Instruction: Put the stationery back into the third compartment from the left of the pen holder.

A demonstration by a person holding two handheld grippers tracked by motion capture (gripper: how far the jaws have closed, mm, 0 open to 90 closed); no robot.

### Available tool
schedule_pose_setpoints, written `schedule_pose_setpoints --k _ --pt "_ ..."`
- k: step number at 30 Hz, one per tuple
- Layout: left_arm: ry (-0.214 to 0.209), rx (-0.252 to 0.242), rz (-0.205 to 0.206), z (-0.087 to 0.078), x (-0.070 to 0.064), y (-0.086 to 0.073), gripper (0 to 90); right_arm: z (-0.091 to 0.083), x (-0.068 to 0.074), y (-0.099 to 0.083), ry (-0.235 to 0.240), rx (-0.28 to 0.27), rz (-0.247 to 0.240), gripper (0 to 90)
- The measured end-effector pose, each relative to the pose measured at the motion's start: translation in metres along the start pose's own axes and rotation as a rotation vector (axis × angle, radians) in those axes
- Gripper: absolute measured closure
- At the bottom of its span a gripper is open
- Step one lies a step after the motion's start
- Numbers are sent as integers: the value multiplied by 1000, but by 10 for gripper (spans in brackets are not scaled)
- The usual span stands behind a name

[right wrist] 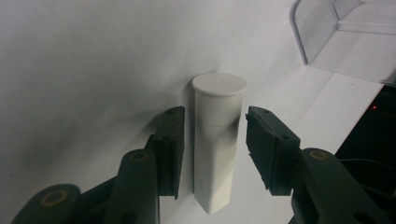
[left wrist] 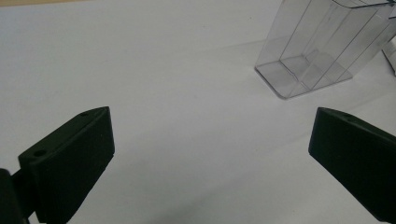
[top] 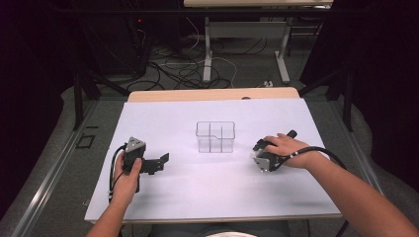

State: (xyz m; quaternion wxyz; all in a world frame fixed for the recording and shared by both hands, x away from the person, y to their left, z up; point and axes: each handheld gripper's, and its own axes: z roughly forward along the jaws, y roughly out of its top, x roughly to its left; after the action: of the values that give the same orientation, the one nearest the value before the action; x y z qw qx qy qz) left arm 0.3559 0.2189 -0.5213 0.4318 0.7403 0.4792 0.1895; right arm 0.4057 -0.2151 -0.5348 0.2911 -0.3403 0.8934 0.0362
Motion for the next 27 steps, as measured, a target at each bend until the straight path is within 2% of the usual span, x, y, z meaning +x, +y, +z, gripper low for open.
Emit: schedule_pose_setpoints --k 1,2,3,4,5,6,7,8,9,10,11,14,16,18,19,20,21,24,27 --pt "0 0 -1 0 0 0 2 0 1 0 -5 -2 8 572" --pt "-1 0 -1 0 0 0 2 2 2 0 -27 -10 -4 573" --pt "0 1 0 0 0 0 2 2 2 1 -5 -1 3 575" --pt "-2 3 -3 0 0 0 2 3 2 1 2 -4 -14 576" --pt "-2 3 -2 0 0 0 2 3 3 1 -2 -3 -4 581" --pt "-2 3 -1 0 0 0 2 2 2 2 -1 19 -12 584" --pt "2 5 6 0 0 0 2 4 3 1 -6 -2 -4 586" --pt "1 4 3 0 0 0 2 4 3 2 -10 7 -7 590" --pt "0 4 3 0 0 0 2 5 3 1 -25 -7 -4 595" --pt "2 2 7 0 1 0 2 1 1 3 -3 47 -23 605" --pt "3 1 8 0 1 0 2 5 2 2 -9 3 -6 609" --pt "2 1 8 0 1 0 2 6 2 3 -19 9 -7 628" --pt "0 1 3 0 1 0 2 7 1 3 -9 6 -2 639" --pt "-2 4 -3 0 0 0 2 8 3 3 -74 3 -2 657" --pt "-3 5 -2 0 0 0 2 7 -1 4 37 23 -2 660" --pt "-2 5 -2 0 0 0 2 8 0 4 -11 9 2 661" --pt "-2 5 -2 0 0 0 2 8 -1 4 -7 10 -10 663" --pt "-3 5 -2 0 1 -1 2 8 0 4 -10 10 1 665" --pt "-2 5 -2 0 1 -1 2 8 -1 5 -6 11 -11 667"
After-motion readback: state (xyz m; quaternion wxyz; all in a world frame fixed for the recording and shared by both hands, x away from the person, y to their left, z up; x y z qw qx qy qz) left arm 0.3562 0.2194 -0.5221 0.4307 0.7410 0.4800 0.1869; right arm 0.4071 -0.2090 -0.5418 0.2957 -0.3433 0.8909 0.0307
